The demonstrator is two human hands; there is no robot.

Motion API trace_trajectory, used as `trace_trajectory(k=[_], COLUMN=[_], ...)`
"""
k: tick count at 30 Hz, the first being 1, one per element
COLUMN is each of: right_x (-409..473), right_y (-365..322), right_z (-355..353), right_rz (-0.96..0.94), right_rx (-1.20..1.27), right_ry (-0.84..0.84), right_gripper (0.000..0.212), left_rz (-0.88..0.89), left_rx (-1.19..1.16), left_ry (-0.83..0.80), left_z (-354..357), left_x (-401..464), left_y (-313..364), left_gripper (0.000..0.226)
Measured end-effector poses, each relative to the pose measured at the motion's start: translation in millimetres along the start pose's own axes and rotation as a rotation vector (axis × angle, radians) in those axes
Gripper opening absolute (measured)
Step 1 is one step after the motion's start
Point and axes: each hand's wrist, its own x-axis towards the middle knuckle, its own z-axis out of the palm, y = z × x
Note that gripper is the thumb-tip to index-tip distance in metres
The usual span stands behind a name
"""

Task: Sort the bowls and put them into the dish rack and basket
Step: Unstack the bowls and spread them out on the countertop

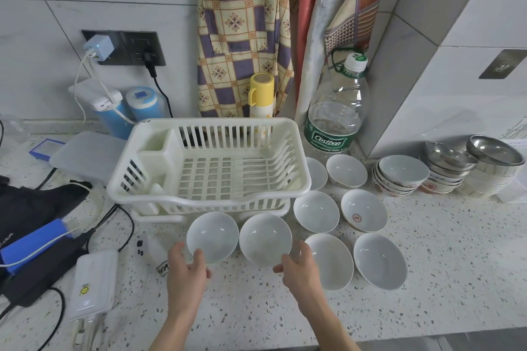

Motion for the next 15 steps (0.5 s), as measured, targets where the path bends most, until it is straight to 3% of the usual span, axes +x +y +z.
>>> trace_trajectory(k=[4, 8, 15], right_x=[0.9, 13.5, 61.4], right_y=[-4.8, -13.0, -8.9], right_z=[-25.9, -71.6, -205.6], right_rz=[-0.063, -0.144, -0.143], right_rx=[0.057, 0.103, 0.236], right_ry=[0.069, 0.170, 0.369], right_gripper=[0.036, 0.032, 0.022], left_rz=[0.220, 0.320, 0.297], left_rx=[-0.002, 0.003, 0.010], left_ry=[-0.018, -0.177, -0.333], left_z=[20.6, 74.3, 213.9], left_x=[-22.4, -40.6, -68.5], left_y=[21.9, 45.2, 92.4], left_gripper=[0.011, 0.013, 0.015])
